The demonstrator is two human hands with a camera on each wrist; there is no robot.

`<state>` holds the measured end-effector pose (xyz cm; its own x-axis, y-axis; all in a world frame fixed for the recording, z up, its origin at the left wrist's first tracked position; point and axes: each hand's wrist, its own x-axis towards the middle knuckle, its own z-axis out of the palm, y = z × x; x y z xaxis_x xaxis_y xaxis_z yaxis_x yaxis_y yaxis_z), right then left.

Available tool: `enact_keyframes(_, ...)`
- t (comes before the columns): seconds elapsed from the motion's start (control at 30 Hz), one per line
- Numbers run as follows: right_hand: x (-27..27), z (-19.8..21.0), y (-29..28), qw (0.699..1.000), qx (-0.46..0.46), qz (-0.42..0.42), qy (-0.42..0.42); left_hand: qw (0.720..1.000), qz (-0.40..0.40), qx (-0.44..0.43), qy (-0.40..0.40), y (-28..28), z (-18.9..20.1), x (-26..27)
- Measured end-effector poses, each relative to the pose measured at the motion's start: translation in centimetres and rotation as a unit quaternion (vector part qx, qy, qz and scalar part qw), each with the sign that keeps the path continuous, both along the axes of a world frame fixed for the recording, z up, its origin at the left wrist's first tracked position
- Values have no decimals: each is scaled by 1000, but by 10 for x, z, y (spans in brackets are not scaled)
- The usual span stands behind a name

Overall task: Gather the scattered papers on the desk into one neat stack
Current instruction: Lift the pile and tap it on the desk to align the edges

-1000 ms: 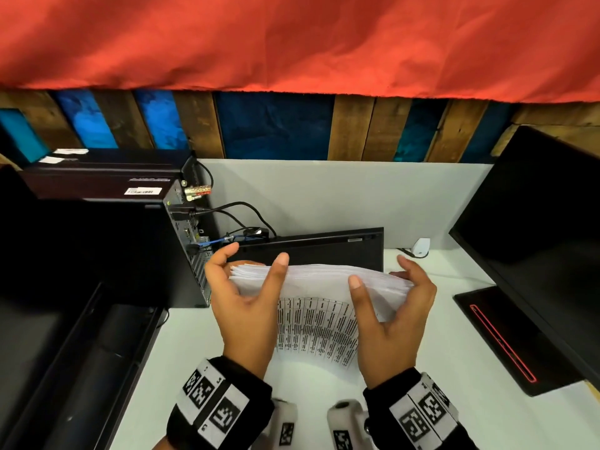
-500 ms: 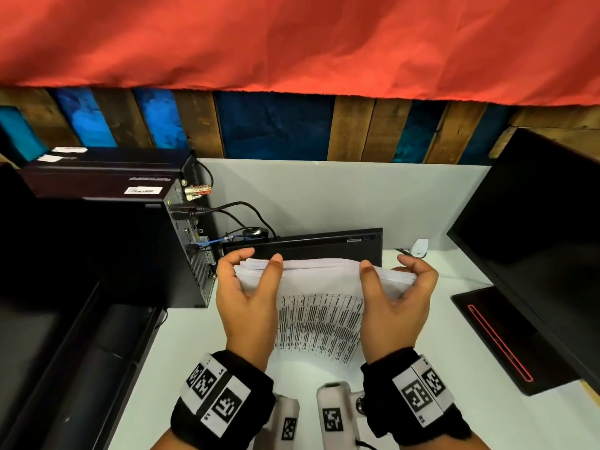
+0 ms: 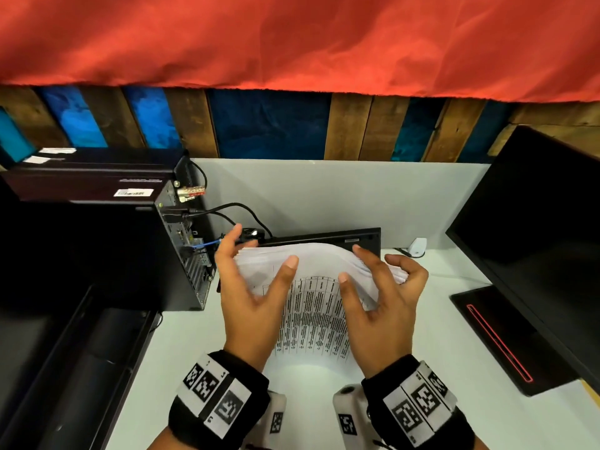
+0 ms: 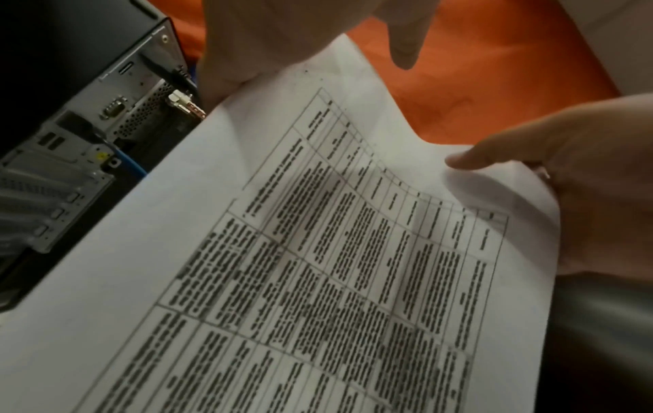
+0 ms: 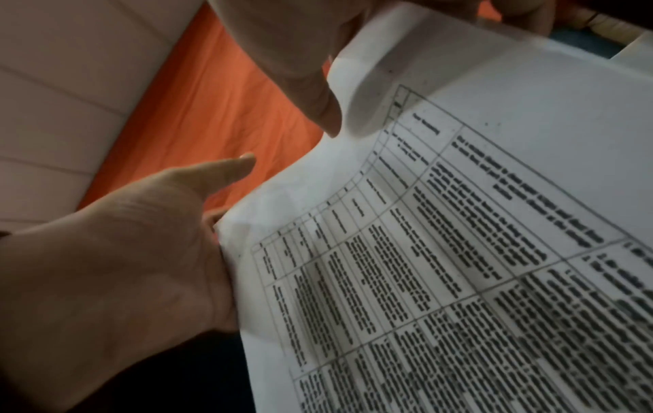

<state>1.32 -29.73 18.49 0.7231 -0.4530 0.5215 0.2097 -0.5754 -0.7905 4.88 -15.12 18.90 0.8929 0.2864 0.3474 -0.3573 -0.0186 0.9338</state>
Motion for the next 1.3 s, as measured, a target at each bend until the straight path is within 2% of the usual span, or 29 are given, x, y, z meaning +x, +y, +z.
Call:
enact_keyframes(0.13,0,-3,-4,1000,16,-9,0,978,17,195,-78,4,-7,-4)
enact_keyframes(0.3,-3,-2,-8,1000,-22,-17,-7,964,-12,258,-66,23,-13,2)
enact_keyframes(0.37,-3,-2,-12,1000,-3,-13,-13,969,-40,238,-59,28,-16,2)
enact_keyframes(0.47,-4,-5,-13,1000,-14,-7,-21,988,-92,124,-14,30,-24,-2)
enact_keyframes(0.57,-4,-11,-15,1000,1,6,-22,991,-115,61,25,31,-37,-1)
enact_keyframes(0.63,-1,-20,-22,996,91,25,-5,989,-127,31,68,33,-49,2)
enact_keyframes(0.7,1,-31,-30,964,255,69,21,981,-143,12,129,37,-62,5)
enact_keyframes(0.73,2,-38,-33,946,309,93,40,975,-155,3,158,38,-68,6)
enact_keyframes(0.77,2,-45,-35,937,323,111,68,968,-172,-4,183,38,-72,6)
enact_keyframes(0.87,-3,-60,-31,937,290,145,127,953,-208,-17,217,34,-76,1)
enact_keyframes(1.03,-6,-59,-42,933,300,157,124,953,-208,-62,212,45,-71,4)
enact_keyframes(1.17,-4,-59,-45,908,327,187,184,941,-218,-40,257,44,-77,5)
enact_keyframes(1.3,-4,-49,-47,893,359,198,186,946,-202,-43,248,36,-71,2)
